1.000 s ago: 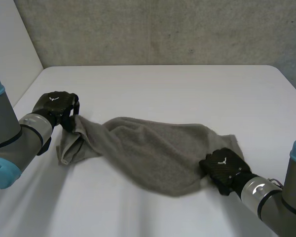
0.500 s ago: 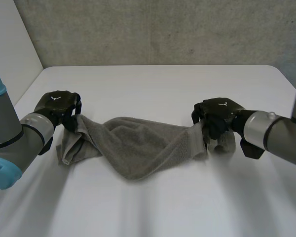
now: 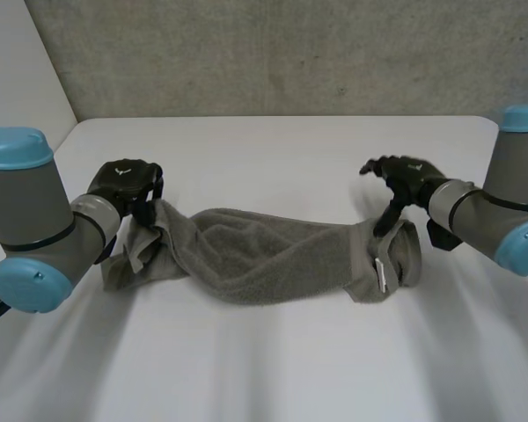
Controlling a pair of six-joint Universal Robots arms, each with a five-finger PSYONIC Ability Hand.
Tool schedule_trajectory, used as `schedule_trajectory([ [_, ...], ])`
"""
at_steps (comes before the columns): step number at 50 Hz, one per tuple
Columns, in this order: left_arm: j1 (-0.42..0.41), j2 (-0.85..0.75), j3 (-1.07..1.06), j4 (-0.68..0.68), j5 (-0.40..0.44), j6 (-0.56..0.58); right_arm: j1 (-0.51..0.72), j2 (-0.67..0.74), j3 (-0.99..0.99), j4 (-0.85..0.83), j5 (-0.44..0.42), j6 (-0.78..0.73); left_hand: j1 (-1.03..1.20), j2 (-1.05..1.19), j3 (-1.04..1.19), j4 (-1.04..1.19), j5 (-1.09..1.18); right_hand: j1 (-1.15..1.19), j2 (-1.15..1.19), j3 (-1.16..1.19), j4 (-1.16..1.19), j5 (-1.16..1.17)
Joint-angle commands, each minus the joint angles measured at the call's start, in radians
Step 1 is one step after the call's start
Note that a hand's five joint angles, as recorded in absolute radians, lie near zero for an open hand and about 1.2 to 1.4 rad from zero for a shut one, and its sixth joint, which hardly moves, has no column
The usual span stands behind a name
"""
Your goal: Fold the towel.
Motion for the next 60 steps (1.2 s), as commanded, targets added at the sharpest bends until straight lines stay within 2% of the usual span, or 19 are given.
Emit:
schedule_trajectory([
  [1, -0.012, 0.002, 0.006, 0.0, -0.003, -0.003, 0.009, -0.303, 0.297, -0.141, -0.001, -0.08, -0.041, -0.11, -0.149, -0.118, -0.27, 0.069, 0.048, 0.056, 0.043, 0.105],
  [4, -0.015, 0.002, 0.001, -0.002, -0.003, -0.003, 0.009, -0.347, 0.356, -0.145, -0.001, -0.108, -0.041, -0.11, -0.149, -0.118, -0.27, 0.172, 0.152, 0.16, 0.146, 0.208],
  [6, -0.015, 0.004, -0.003, -0.002, -0.003, -0.004, 0.01, -0.424, 0.501, -0.147, 0.005, -0.2, -0.041, -0.11, -0.149, -0.118, -0.27, 0.31, 0.289, 0.297, 0.284, 0.346],
  [9, -0.015, 0.007, -0.007, -0.002, -0.003, -0.004, 0.01, -0.454, 0.563, -0.149, 0.01, -0.237, -0.041, -0.11, -0.149, -0.118, -0.27, 0.346, 0.325, 0.333, 0.319, 0.382],
  [11, -0.015, 0.009, -0.007, -0.002, -0.003, -0.004, 0.013, -0.483, 0.67, -0.171, 0.02, -0.284, -0.041, -0.11, -0.149, -0.118, -0.27, 0.468, 0.448, 0.456, 0.442, 0.504],
  [17, -0.014, 0.013, -0.007, 0.0, -0.002, -0.007, 0.016, -0.494, 0.779, -0.236, 0.04, -0.3, -0.041, -0.11, -0.149, -0.118, -0.27, 0.472, 0.451, 0.459, 0.446, 0.508],
  [19, -0.014, 0.013, -0.007, 0.0, -0.002, -0.007, 0.016, -0.482, 0.815, -0.265, 0.037, -0.302, -0.041, -0.11, -0.149, -0.118, -0.27, 0.411, 0.39, 0.398, 0.384, 0.447],
  [26, -0.017, 0.012, -0.01, -0.002, -0.002, -0.009, 0.025, -0.456, 0.821, -0.293, 0.027, -0.3, -0.041, -0.11, -0.149, -0.118, -0.27, 0.126, 0.105, 0.113, 0.1, 0.162],
  [45, -0.017, 0.006, -0.01, 0.0, 0.0, -0.011, 0.104, -0.25, 0.697, -0.38, 0.039, -0.305, -0.041, -0.11, -0.149, -0.118, -0.27, 0.172, 0.151, 0.159, 0.146, 0.208],
  [52, -0.017, -0.001, -0.01, 0.0, 0.0, -0.009, 0.116, -0.196, 0.649, -0.408, 0.043, -0.306, -0.041, -0.11, -0.149, -0.118, -0.27, 0.378, 0.357, 0.365, 0.352, 0.414],
  [54, -0.017, -0.001, -0.01, 0.002, 0.0, -0.009, 0.116, -0.175, 0.623, -0.412, 0.054, -0.305, -0.041, -0.11, -0.149, -0.118, -0.27, 0.539, 0.518, 0.526, 0.512, 0.575],
  [55, -0.017, -0.001, -0.011, 0.0, 0.0, -0.009, 0.116, -0.175, 0.623, -0.412, 0.054, -0.305, -0.041, -0.11, -0.149, -0.118, -0.27, 0.539, 0.519, 0.526, 0.513, 0.575],
  [57, -0.017, -0.002, -0.011, 0.0, 0.0, -0.009, 0.117, -0.159, 0.597, -0.414, 0.082, -0.305, -0.041, -0.11, -0.149, -0.118, -0.27, 0.802, 0.781, 0.789, 0.776, 0.838],
  [58, -0.017, -0.001, -0.011, 0.0, 0.0, -0.009, 0.117, -0.159, 0.597, -0.414, 0.082, -0.305, -0.041, -0.11, -0.149, -0.118, -0.27, 0.804, 0.783, 0.791, 0.777, 0.84],
  [59, -0.017, -0.001, -0.011, 0.0, 0.0, -0.009, 0.117, -0.156, 0.586, -0.415, 0.102, -0.305, -0.041, -0.11, -0.149, -0.118, -0.27, 0.975, 0.954, 0.962, 0.949, 1.011],
  [60, -0.018, -0.001, -0.011, 0.0, 0.0, -0.009, 0.117, -0.156, 0.586, -0.415, 0.102, -0.305, -0.041, -0.11, -0.149, -0.118, -0.27, 0.977, 0.956, 0.964, 0.951, 1.013],
])
